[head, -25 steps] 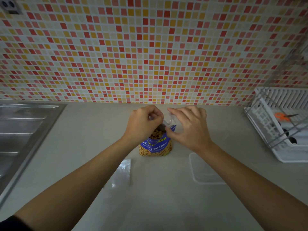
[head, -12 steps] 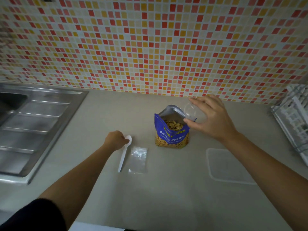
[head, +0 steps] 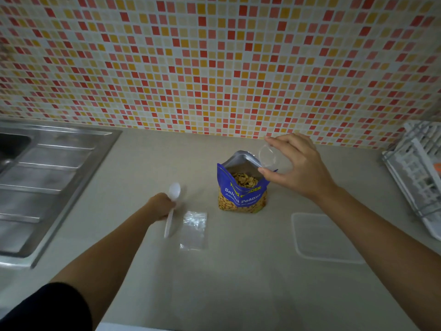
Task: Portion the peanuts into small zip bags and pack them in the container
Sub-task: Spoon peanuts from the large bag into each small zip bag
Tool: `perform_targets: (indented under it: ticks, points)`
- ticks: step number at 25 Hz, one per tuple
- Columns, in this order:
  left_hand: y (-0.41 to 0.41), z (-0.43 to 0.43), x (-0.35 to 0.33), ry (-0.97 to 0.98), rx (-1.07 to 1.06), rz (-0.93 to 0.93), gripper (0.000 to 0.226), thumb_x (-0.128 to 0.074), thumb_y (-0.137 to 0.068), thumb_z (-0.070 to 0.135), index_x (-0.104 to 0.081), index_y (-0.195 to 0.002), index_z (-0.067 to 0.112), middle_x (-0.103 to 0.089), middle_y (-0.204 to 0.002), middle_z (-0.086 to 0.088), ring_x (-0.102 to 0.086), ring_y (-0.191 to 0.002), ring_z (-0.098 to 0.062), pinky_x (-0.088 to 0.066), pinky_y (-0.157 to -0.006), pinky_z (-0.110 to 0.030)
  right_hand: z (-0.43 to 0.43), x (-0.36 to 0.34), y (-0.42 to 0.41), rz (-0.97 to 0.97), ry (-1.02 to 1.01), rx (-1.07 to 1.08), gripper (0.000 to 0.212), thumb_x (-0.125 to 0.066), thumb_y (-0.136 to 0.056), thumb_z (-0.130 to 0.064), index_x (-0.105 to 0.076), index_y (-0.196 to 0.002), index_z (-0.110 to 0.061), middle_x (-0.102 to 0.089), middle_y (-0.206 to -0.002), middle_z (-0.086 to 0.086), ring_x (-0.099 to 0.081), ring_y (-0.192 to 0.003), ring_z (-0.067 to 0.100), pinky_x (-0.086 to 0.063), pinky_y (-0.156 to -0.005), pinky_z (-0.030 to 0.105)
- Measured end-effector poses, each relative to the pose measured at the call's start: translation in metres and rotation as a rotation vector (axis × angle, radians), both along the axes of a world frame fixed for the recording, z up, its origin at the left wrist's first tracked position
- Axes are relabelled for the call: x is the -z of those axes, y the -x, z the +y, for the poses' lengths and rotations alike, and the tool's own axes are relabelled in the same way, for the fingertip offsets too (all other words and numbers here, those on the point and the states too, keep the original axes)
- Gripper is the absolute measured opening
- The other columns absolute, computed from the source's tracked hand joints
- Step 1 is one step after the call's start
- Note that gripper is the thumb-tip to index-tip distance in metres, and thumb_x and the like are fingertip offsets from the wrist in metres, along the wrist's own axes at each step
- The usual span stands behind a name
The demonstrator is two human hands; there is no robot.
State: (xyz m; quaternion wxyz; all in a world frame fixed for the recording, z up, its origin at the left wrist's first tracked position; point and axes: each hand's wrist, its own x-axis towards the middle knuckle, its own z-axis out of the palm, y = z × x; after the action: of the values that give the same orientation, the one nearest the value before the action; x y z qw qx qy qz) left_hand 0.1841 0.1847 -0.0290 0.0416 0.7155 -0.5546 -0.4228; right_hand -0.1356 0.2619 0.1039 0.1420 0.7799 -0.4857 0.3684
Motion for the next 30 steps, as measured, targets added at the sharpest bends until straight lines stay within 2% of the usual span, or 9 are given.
perform_targets:
  ticks: [1,3,6,11,14,18,22,25,30]
  points:
    - [0.003,-0.004,-0.014,0.025,-0.089,0.166,0.012,-0.045,-0.095,0.019,-0.051,-0.099,0.009,-0.059,-0.080,-0.013,-0.059,-0.068,-0.028,-0.043,-0.063,-0.028,-0.001,-0.003,0.001,-0.007,0.005,-0.002,0.055,-0.071,-0.073,-0.041,-0.063,-0.115,-0.005,-0.065,-0.099,0.009,-0.054,-0.093,0.016,-0.044,-0.087,0.038]
    - [0.013,-0.018,-0.051,0.170,-0.133,0.322,0.014,-0.036,-0.099,0.029,-0.041,-0.104,0.017,-0.051,-0.076,-0.008,-0.054,-0.059,-0.022,-0.042,-0.058,-0.025,-0.001,-0.007,0.004,-0.020,0.005,0.001,0.055,-0.071,-0.073,-0.041,-0.063,-0.115,-0.006,-0.064,-0.099,0.010,-0.056,-0.092,0.019,-0.046,-0.084,0.039]
    - [0.041,-0.027,-0.118,0.360,0.199,0.328,0.022,-0.036,-0.099,0.026,-0.053,-0.110,0.018,-0.048,-0.074,-0.004,-0.046,-0.056,-0.015,-0.035,-0.045,-0.021,-0.001,-0.009,0.008,-0.044,-0.027,0.012,0.056,-0.070,-0.074,-0.041,-0.062,-0.116,-0.006,-0.064,-0.100,0.009,-0.058,-0.090,0.022,-0.046,-0.084,0.035]
    - [0.078,-0.023,-0.190,0.434,0.698,0.089,0.021,-0.054,-0.090,0.012,-0.067,-0.105,0.018,-0.067,-0.081,0.002,-0.062,-0.071,-0.010,-0.048,-0.061,-0.014,-0.004,-0.003,0.013,-0.157,-0.069,0.022,0.057,-0.074,-0.072,-0.035,-0.060,-0.118,-0.005,-0.062,-0.103,0.008,-0.057,-0.095,0.021,-0.043,-0.089,0.027]
    - [0.105,-0.015,-0.187,0.591,0.841,-0.125,0.018,-0.060,-0.086,0.013,-0.068,-0.102,0.014,-0.067,-0.097,0.001,-0.056,-0.084,-0.008,-0.039,-0.066,-0.010,-0.004,0.003,0.016,-0.190,-0.098,0.047,0.058,-0.074,-0.072,-0.036,-0.060,-0.120,-0.007,-0.062,-0.103,0.006,-0.057,-0.095,0.021,-0.042,-0.089,0.025]
    - [0.137,-0.001,-0.156,0.705,0.866,-0.158,0.015,-0.060,-0.087,0.017,-0.067,-0.099,0.011,-0.067,-0.097,-0.004,-0.050,-0.081,-0.011,-0.043,-0.071,-0.023,-0.005,0.005,0.015,-0.198,-0.113,0.065,0.058,-0.072,-0.072,-0.039,-0.060,-0.120,-0.007,-0.062,-0.104,0.006,-0.055,-0.096,0.019,-0.039,-0.090,0.020]
    - [0.143,0.000,-0.153,0.759,0.659,0.032,0.021,-0.058,-0.090,0.023,-0.071,-0.099,0.009,-0.067,-0.081,-0.007,-0.050,-0.067,-0.012,-0.032,-0.058,-0.014,-0.006,0.003,0.018,-0.201,-0.105,0.078,0.058,-0.073,-0.072,-0.037,-0.060,-0.120,-0.008,-0.062,-0.104,0.004,-0.055,-0.097,0.019,-0.036,-0.091,0.015]
    - [0.137,-0.003,-0.158,0.823,0.612,-0.054,0.025,-0.056,-0.092,0.025,-0.071,-0.100,0.008,-0.067,-0.079,-0.007,-0.051,-0.067,-0.014,-0.035,-0.063,-0.020,-0.006,0.004,0.021,-0.199,-0.105,0.082,0.057,-0.073,-0.072,-0.037,-0.060,-0.120,-0.008,-0.062,-0.104,0.005,-0.053,-0.097,0.017,-0.034,-0.092,0.013]
    - [0.143,0.000,-0.135,0.604,0.570,-0.164,0.026,-0.051,-0.093,0.024,-0.068,-0.100,0.005,-0.069,-0.087,-0.011,-0.060,-0.073,-0.021,-0.045,-0.063,-0.026,-0.006,0.006,0.023,-0.190,-0.122,0.088,0.059,-0.071,-0.072,-0.040,-0.060,-0.120,-0.008,-0.062,-0.103,0.005,-0.055,-0.096,0.020,-0.037,-0.090,0.019]
